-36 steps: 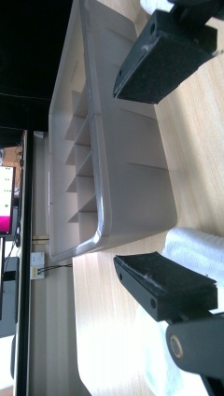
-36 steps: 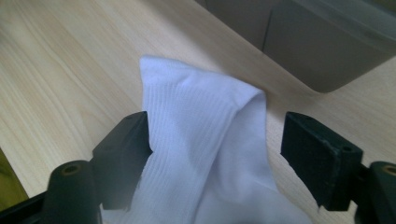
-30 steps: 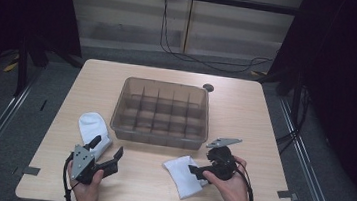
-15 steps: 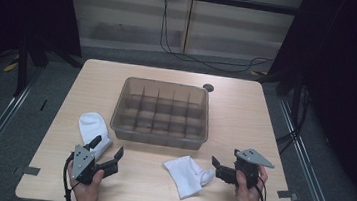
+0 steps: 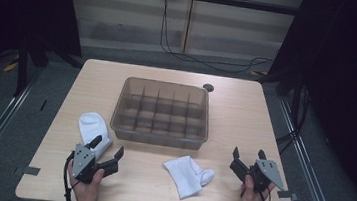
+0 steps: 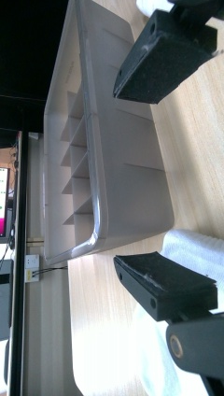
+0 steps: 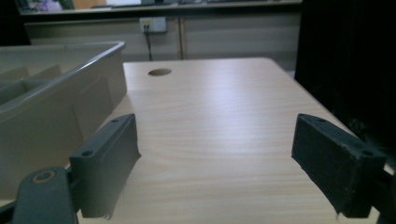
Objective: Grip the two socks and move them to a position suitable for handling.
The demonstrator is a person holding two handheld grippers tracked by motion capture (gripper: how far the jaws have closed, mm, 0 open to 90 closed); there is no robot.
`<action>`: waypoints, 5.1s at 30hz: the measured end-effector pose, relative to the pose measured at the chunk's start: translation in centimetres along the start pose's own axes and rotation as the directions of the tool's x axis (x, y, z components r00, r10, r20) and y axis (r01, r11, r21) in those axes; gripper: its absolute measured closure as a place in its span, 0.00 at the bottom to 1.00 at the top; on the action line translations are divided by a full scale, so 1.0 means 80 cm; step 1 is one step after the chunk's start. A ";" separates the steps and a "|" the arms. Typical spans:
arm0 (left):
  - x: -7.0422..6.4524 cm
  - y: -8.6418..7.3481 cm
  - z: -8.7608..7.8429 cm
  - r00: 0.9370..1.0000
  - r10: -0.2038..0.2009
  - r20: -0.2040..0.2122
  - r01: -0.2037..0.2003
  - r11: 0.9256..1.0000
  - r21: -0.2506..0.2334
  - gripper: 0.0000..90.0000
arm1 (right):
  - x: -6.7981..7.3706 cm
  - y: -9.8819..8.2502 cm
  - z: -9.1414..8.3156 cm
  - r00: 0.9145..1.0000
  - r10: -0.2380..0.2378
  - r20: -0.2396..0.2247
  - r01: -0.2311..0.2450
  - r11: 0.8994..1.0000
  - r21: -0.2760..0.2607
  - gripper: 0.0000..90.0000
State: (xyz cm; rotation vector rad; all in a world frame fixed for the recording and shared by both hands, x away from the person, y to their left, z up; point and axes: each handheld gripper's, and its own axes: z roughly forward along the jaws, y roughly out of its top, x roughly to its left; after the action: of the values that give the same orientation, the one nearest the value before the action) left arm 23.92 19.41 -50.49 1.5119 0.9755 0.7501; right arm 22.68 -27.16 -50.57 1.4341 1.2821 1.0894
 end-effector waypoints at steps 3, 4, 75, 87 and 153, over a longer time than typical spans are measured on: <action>0.003 0.001 0.003 1.000 -0.027 -0.015 0.027 0.999 0.027 0.18 | 0.002 -0.002 -0.003 1.000 -0.013 0.006 0.013 0.999 -0.033 0.16; 0.004 0.002 0.005 0.999 -0.042 -0.014 0.042 0.998 0.044 0.18 | 0.001 -0.002 -0.004 1.000 -0.013 0.011 0.013 0.999 -0.044 0.16; 0.115 0.059 0.138 0.997 0.026 0.067 -0.072 0.333 0.940 0.00 | 0.000 -0.011 -0.020 0.997 -0.046 -0.069 0.033 0.984 -0.178 0.14; 0.104 0.071 0.137 0.995 0.031 0.100 -0.104 0.316 0.943 0.24 | 0.000 -0.011 -0.020 0.997 -0.046 -0.066 0.033 0.983 -0.182 0.14; -0.026 0.132 0.056 0.902 -0.029 0.430 -0.376 0.435 0.818 0.84 | 0.000 -0.011 -0.019 0.997 -0.047 -0.067 0.034 0.983 -0.180 0.14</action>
State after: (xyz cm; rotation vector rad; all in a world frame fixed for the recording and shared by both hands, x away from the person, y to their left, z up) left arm 28.73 15.22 -40.71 2.6262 0.9369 -0.0532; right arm 21.00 -27.01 -51.10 1.2398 1.2243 1.2058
